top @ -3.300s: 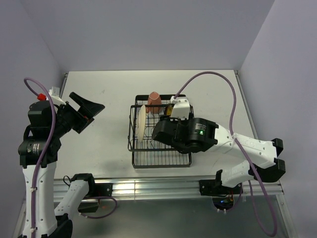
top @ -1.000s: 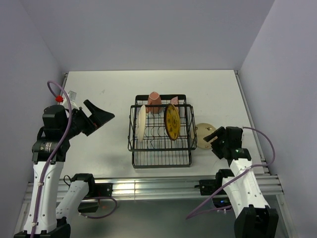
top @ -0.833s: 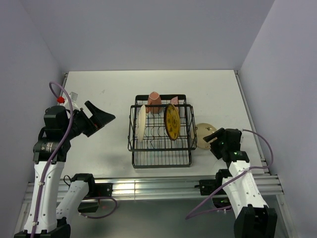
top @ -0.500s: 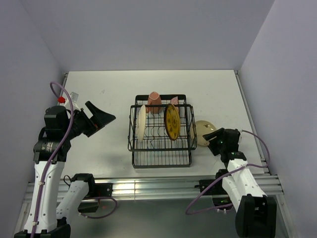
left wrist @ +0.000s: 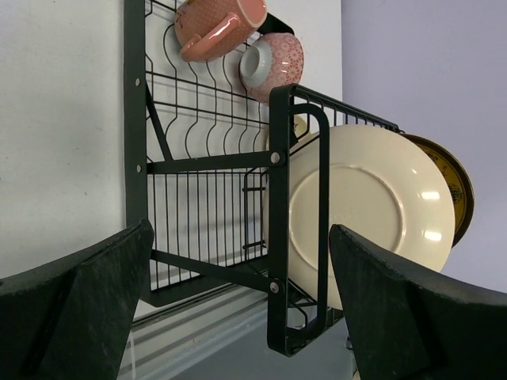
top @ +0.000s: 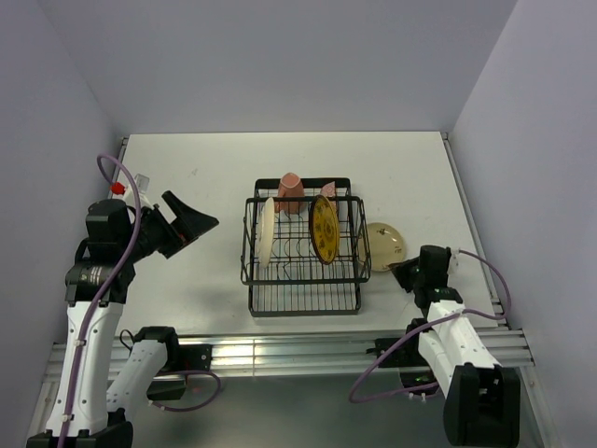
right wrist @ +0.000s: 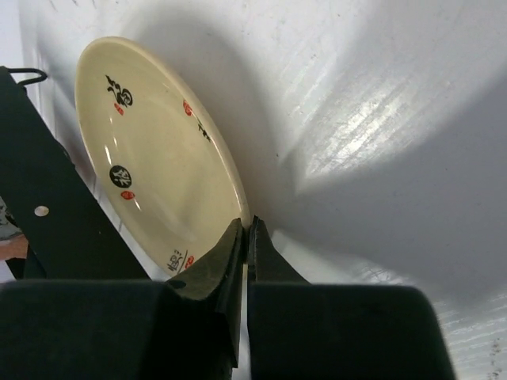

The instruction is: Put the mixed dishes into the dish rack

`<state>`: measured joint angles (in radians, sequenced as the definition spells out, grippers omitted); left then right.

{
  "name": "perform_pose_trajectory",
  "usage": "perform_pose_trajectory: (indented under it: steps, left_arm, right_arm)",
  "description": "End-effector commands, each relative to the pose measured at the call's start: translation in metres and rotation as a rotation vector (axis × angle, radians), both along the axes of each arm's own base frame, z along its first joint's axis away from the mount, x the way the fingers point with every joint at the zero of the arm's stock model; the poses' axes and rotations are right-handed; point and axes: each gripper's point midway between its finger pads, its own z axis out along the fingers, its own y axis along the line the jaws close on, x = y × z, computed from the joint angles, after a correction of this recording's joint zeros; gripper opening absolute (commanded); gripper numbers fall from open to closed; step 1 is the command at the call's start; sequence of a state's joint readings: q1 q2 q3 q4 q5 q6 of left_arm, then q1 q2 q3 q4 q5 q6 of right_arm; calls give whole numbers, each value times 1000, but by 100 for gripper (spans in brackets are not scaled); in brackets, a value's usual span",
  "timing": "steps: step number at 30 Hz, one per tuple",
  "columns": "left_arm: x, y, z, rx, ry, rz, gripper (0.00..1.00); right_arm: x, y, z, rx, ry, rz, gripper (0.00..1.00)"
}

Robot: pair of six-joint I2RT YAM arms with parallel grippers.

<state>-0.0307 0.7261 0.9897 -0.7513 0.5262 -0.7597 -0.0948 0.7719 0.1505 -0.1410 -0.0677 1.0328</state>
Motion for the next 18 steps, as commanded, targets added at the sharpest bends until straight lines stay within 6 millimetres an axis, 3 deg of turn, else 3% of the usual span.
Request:
perform_pose_trajectory:
  steps: [1,5,8,10,11,13,15,16,18]
  left_arm:
    - [3,-1,2,16,-44,-22,99]
    - [4,-1,-3,18,-38,-23,99]
    - [5,-1,-2,18,-41,-25,99]
    - [5,-1,-1,20,-44,-21,99]
    - [5,-1,-2,20,-42,-19,99]
    - [5,-1,-2,18,-42,-21,99]
    - [5,-2,-5,14,-38,-23,99]
    - [4,-2,-5,12,-38,-24,99]
    - [5,-2,-6,8,-38,-23,99]
  right_arm:
    - [-7,-11,-10,-55,40,-29,0]
    - [-2,-8,-1,-44,19,-13,0]
    - [4,-14,20,-93,-19,-5,0]
    - [14,-18,51,-137,-96,6,0]
    - [11,-23,57,-164,-88,-4,0]
    - [18,-31,95,-231,-167,-10,0]
    - [15,-36,111,-272,-171,-12,0]
    - [17,-38,129,-293,-198,-5,0]
    - [14,-40,141,-317,-203,2,0]
